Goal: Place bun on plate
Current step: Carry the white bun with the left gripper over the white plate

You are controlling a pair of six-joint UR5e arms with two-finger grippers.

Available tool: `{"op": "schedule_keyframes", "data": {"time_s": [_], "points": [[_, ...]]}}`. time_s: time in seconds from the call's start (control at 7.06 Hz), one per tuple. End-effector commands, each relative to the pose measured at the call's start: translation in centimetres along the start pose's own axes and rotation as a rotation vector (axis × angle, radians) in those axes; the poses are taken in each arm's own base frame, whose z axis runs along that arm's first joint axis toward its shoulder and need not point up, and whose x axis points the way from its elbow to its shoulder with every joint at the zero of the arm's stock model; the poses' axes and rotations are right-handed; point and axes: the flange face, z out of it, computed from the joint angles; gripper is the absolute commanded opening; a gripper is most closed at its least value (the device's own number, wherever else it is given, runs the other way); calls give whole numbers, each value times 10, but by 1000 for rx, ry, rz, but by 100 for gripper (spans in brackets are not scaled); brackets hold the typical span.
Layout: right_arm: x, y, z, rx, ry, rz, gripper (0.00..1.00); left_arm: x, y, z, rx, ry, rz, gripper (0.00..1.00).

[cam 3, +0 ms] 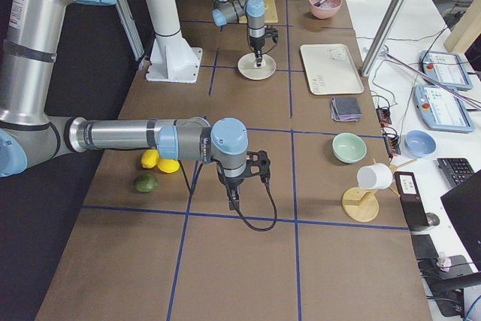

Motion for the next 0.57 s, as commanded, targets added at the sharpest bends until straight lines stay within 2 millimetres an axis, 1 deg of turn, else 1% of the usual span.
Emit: {"op": "schedule_keyframes", "data": {"time_s": [0.0,0.14,0.28,0.42], "points": [[0,0,0,0,0,0,100,1,1,6,1,0,3,99],[0,0,0,0,0,0,100,1,2,4,1,3,5,100],[1,0,1,-1,0,1,100,0,-8,-9,11,14,19,100],[1,0,1,-1,0,0,100,-19,-13,-35,14,-3,90,99]]}}
